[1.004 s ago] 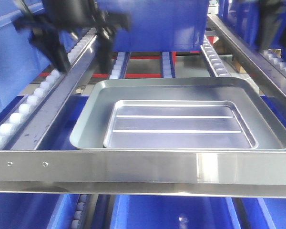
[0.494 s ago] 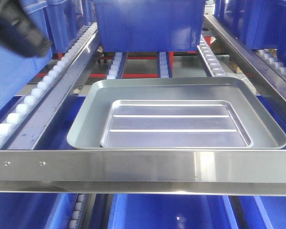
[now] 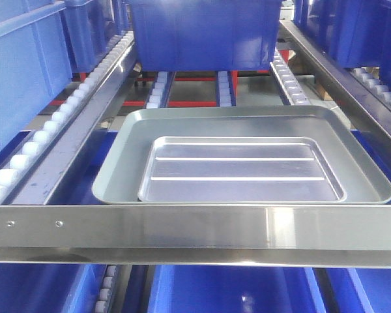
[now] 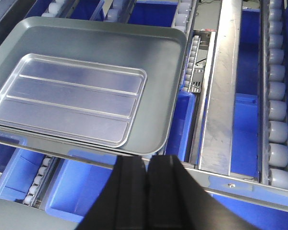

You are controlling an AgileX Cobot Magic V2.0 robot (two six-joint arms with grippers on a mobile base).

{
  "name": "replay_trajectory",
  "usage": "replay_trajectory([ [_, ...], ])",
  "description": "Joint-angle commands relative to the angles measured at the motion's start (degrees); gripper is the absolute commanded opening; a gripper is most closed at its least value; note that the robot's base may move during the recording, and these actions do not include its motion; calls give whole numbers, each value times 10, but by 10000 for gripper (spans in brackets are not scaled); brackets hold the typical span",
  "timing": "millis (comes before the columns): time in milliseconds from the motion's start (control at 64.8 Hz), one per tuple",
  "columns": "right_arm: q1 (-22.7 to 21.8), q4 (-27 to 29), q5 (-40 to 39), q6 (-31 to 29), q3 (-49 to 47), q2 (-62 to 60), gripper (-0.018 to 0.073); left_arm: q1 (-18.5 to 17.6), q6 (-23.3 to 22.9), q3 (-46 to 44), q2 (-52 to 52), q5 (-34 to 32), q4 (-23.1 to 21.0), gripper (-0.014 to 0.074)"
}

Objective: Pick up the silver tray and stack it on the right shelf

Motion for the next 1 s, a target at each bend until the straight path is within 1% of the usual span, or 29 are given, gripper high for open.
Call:
replay_trajectory([
  [0,-2,-10,-47,-6,-14,1,58,-5,-1,-16,-1,-50,3,-81],
  [371,-2,-10,-46,-6,-14,1,58,-5,-1,-16,51,-46,3,-81],
  [432,-2,-10,-46,-6,-14,1,58,-2,-1,-16,58,-58,4,-83],
  [479,-2,-10,-46,-6,-14,1,58,-2,8,-16,56,-57,1,-83],
  [510,-2,-10,-46,-6,-14,1,58,-5,38,-16,53,-54,-19,-83],
  [525,-2,-10,-46,-6,-14,1,58,-6,57,-16,50,-51,-41,-83],
  [540,-2,-10,-46,-6,-14,1,58,-8,90,-16,46,-46,-59,-83],
  [556,-2,-10,-46,-6,-14,1,58,-8,127,-16,42,-41,-90,-83],
  [571,-2,-10,-46,-6,-14,1,58,-8,152,-16,35,-37,-112,-83],
  [587,-2,-10,-46,-6,-14,1,58,-8,190,-16,27,-29,-152,-83],
  [602,-2,-10,-46,-6,-14,1,58,-8,225,-15,21,-26,-170,-83],
  [633,-2,-10,-46,-6,-14,1,58,-5,268,-14,3,-18,-204,-83],
  [664,-2,-10,-46,-6,-14,1,58,1,294,-11,-18,-8,-222,-83],
  [726,-2,-10,-46,-6,-14,1,58,22,300,0,-66,3,-226,-83],
  [787,-2,-10,-46,-6,-14,1,58,56,300,21,-121,6,-226,-83],
  [865,-2,-10,-46,-6,-14,1,58,110,300,56,-191,3,-226,-83],
  [988,-2,-10,-46,-6,-14,1,58,218,300,121,-304,3,-239,-83],
])
